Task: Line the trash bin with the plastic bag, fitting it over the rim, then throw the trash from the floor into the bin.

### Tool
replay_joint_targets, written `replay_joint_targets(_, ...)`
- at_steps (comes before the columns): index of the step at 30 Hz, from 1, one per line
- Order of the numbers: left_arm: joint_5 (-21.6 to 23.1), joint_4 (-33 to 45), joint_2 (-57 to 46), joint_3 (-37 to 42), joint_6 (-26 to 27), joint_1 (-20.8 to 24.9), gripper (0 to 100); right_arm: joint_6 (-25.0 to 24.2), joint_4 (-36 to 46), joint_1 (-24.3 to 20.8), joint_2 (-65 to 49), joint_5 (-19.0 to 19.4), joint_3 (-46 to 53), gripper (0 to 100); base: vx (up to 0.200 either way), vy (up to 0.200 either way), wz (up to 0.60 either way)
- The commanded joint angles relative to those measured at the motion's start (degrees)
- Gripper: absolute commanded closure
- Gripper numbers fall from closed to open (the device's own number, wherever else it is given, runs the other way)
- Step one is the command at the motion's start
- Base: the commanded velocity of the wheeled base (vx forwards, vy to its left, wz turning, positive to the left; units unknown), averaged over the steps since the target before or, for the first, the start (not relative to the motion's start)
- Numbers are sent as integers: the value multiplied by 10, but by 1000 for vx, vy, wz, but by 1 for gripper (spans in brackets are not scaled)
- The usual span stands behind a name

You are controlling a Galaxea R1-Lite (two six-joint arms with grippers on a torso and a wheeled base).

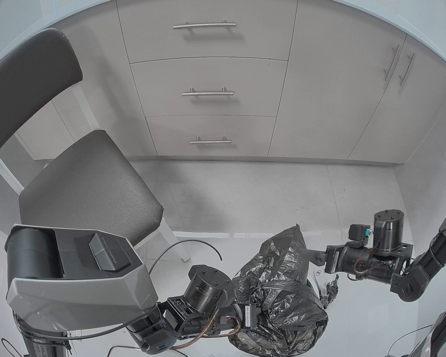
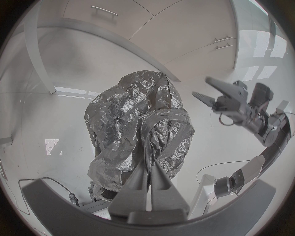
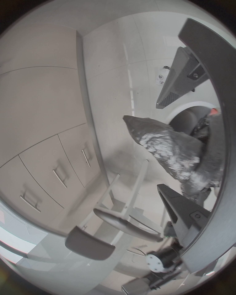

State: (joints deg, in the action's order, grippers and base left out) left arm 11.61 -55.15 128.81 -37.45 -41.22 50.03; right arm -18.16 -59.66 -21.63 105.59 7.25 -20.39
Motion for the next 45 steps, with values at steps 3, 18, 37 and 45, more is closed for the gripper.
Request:
replay_joint_targets(3,1,-5,2,4,2,-1,100,-41,38,-10,116,-55,-131,0,0,0,0)
replay_joint_targets(18,0,-38,8,12,0,0,100,-105,182,-17,146,-50,-236,0,0,0,0)
replay_joint_targets(37,0,-38,8,12,0,0,100,-125,226,-12,176,-46,-274,0,0,0,0)
replay_joint_targets(45,0,-38,8,13,-1,0,100,-125,225,-17,193,-46,-282,0,0,0,0)
